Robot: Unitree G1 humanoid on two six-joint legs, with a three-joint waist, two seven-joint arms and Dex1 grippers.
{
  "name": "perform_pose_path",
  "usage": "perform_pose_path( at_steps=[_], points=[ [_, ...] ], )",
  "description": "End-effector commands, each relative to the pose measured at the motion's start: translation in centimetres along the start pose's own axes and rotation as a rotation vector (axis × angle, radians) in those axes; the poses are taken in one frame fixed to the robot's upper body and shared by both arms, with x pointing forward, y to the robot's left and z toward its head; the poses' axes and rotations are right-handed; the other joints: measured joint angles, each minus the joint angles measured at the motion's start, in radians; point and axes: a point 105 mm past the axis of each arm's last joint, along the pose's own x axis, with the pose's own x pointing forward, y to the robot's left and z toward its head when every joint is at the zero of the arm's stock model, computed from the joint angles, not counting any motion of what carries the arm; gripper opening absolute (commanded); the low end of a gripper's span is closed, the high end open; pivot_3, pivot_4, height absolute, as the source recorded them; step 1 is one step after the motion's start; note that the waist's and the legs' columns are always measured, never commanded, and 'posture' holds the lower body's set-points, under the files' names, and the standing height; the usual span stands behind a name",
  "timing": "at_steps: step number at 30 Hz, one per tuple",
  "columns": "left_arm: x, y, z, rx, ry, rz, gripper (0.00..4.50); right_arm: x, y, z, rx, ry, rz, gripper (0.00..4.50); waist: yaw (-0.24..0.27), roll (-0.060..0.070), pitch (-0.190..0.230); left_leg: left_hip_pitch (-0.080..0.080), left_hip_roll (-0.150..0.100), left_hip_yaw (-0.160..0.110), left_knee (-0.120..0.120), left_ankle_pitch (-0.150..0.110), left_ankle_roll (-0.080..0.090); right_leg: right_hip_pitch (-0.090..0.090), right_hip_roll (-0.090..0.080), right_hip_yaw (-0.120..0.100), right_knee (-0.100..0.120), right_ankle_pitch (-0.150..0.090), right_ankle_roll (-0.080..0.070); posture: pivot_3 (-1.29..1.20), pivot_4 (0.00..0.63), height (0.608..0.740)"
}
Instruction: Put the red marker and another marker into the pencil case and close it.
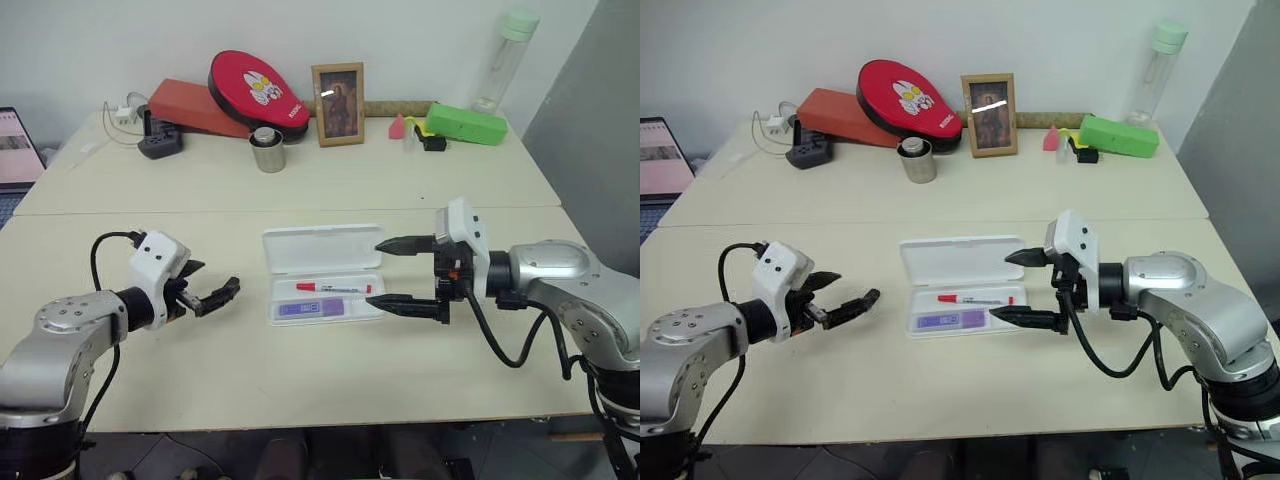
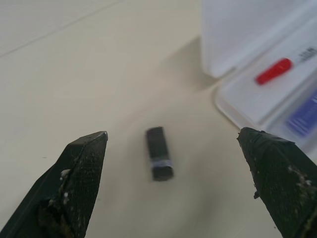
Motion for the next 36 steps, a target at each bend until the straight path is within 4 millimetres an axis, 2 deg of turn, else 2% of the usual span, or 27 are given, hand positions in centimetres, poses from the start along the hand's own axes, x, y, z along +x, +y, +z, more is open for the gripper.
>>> perform_pose_path(
  at_steps=[1, 6, 9, 13, 17, 33, 36],
  points=[
    [0.7, 0.5, -0.2, -0.009, 0.004, 0.025, 4.49, -0.1, 0.0, 0.8, -0.048, -0.013, 0.001, 4.5, -0.001, 0.0, 0.0, 0.0, 0.0, 0.0, 0.0, 0.0, 0.0, 0.0, 0.0, 0.0, 0.0, 0.0, 0.0, 0.0, 0.15, 0.74],
    [1.9, -0.1, -1.1, -0.039, 0.052, -0.035, 4.49, -0.3, 0.0, 0.8, -0.048, -0.008, -0.01, 4.5, -0.001, 0.0, 0.0, 0.0, 0.0, 0.0, 0.0, 0.0, 0.0, 0.0, 0.0, 0.0, 0.0, 0.0, 0.0, 0.0, 0.15, 0.74],
    [2.2, 0.5, -1.4, -0.065, 0.068, -0.005, 4.49, -0.5, 0.0, 0.8, -0.048, -0.006, -0.021, 4.5, -0.001, 0.0, 0.0, 0.0, 0.0, 0.0, 0.0, 0.0, 0.0, 0.0, 0.0, 0.0, 0.0, 0.0, 0.0, 0.0, 0.15, 0.74],
    [2.7, 0.2, -2.3, -0.039, 0.121, -0.02, 4.49, -0.6, 0.1, 0.8, -0.047, -0.004, -0.025, 4.5, -0.001, 0.0, 0.0, 0.0, 0.0, 0.0, 0.0, 0.0, 0.0, 0.0, 0.0, 0.0, 0.0, 0.0, 0.0, 0.0, 0.15, 0.74],
    [3.0, 0.7, -2.8, -0.042, 0.147, 0.005, 3.83, -0.8, 0.0, 0.8, -0.044, -0.002, -0.034, 4.5, -0.001, 0.0, 0.0, 0.0, 0.0, 0.0, 0.0, 0.0, 0.0, 0.0, 0.0, 0.0, 0.0, 0.0, 0.0, 0.0, 0.15, 0.74],
    [2.5, 1.3, -3.2, -0.035, 0.15, 0.018, 0.52, -0.8, 0.0, 0.7, -0.037, -0.008, -0.038, 4.5, -0.001, 0.0, 0.0, 0.0, 0.0, 0.0, 0.0, 0.0, 0.0, 0.0, -0.001, 0.0, 0.0, 0.0, 0.0, 0.0, 0.15, 0.74],
    [2.0, 1.2, -2.6, 0.013, 0.15, -0.012, 0.45, -1.0, 0.0, 0.6, -0.035, -0.009, -0.039, 4.5, -0.002, 0.0, 0.0, 0.0, 0.0, 0.0, 0.0, 0.0, 0.0, 0.0, -0.001, 0.0, 0.0, 0.0, 0.0, 0.0, 0.15, 0.74]
  ],
)
